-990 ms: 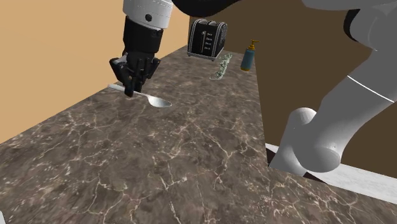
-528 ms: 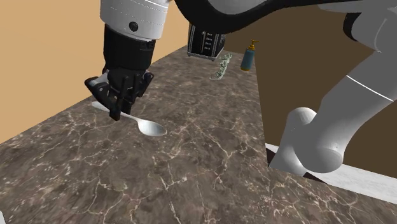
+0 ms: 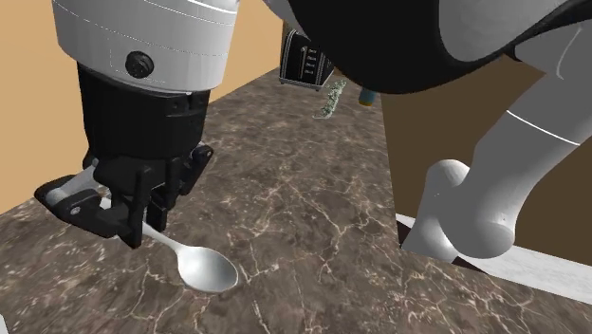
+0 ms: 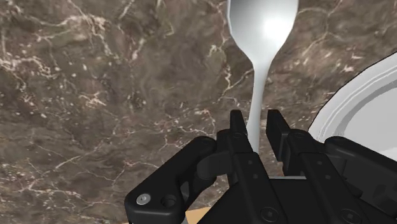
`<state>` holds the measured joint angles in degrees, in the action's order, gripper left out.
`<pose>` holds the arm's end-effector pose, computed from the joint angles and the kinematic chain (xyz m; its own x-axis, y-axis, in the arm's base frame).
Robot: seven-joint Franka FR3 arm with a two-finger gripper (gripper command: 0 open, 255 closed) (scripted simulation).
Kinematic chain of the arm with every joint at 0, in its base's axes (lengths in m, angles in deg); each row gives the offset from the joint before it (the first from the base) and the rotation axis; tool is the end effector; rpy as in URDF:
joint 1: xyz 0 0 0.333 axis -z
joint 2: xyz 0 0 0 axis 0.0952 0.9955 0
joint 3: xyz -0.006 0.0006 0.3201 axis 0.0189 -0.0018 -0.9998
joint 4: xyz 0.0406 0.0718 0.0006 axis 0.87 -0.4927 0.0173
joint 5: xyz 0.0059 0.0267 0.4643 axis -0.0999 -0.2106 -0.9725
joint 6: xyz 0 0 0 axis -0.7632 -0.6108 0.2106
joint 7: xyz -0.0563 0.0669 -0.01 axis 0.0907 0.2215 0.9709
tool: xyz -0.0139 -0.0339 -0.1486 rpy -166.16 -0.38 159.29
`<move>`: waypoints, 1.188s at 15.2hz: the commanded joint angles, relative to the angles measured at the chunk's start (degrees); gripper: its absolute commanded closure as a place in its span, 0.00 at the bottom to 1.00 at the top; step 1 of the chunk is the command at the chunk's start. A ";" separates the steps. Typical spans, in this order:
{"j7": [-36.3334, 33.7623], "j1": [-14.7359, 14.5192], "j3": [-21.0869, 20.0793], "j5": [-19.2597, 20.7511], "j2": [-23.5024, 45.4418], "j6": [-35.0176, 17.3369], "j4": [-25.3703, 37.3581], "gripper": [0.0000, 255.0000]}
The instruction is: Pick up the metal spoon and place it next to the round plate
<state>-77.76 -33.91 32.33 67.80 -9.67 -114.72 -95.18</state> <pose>0.2740 0.5551 0.5344 0.9486 0.2256 0.2221 0.2563 -0.9591 -0.1203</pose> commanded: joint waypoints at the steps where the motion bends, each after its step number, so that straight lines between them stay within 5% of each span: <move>1: -2.21 -0.53 -1.31 0.65 0.61 -0.57 -0.08 1.00; 18: -3.52 -0.67 -2.12 1.52 1.72 -11.17 -9.77 1.00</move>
<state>-81.24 -34.59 30.23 69.28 -7.99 -125.75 -104.87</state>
